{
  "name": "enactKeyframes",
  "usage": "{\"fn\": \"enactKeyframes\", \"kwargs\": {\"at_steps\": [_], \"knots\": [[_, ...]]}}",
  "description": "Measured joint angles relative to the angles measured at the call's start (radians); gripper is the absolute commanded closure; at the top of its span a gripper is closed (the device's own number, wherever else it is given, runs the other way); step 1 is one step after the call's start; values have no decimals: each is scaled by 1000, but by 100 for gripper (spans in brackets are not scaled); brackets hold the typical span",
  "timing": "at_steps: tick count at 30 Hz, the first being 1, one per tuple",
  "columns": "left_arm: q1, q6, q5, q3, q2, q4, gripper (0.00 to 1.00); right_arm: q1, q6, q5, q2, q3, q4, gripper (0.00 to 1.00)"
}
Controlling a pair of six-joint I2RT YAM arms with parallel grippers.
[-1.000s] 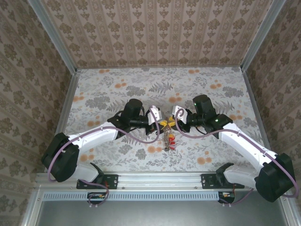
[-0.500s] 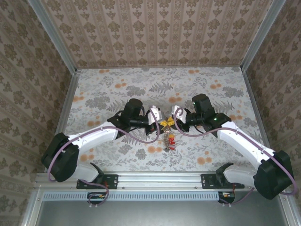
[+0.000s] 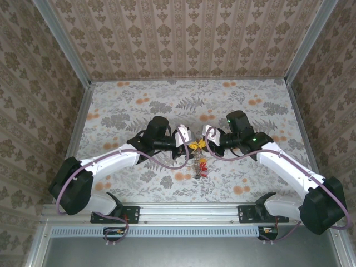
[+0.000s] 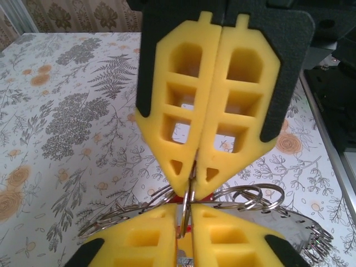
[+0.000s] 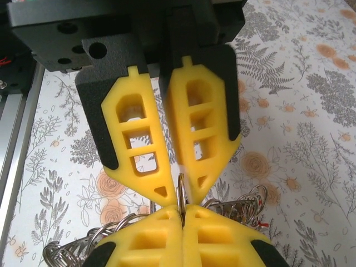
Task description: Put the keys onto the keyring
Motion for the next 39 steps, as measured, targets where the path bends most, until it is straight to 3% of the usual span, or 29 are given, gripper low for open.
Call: {"fn": "enactKeyframes", "kwargs": {"at_steps": [12, 23, 27, 35, 39], "knots": [[-6, 56, -50, 53, 0, -58, 75, 8, -19, 45, 0, 29, -68, 100], [-11, 80, -45, 76, 13, -104, 76, 13, -18, 46, 0, 31, -66, 100], [-11, 82, -40, 83, 18, -110, 80, 13, -16, 46, 0, 31, -66, 100], [-12, 91, -14, 90, 23, -119, 100, 11, -11, 53, -8, 28, -55, 100], [-12, 95, -2, 93, 27, -118, 100, 10, 9, 53, -36, -9, -15, 97]]}}
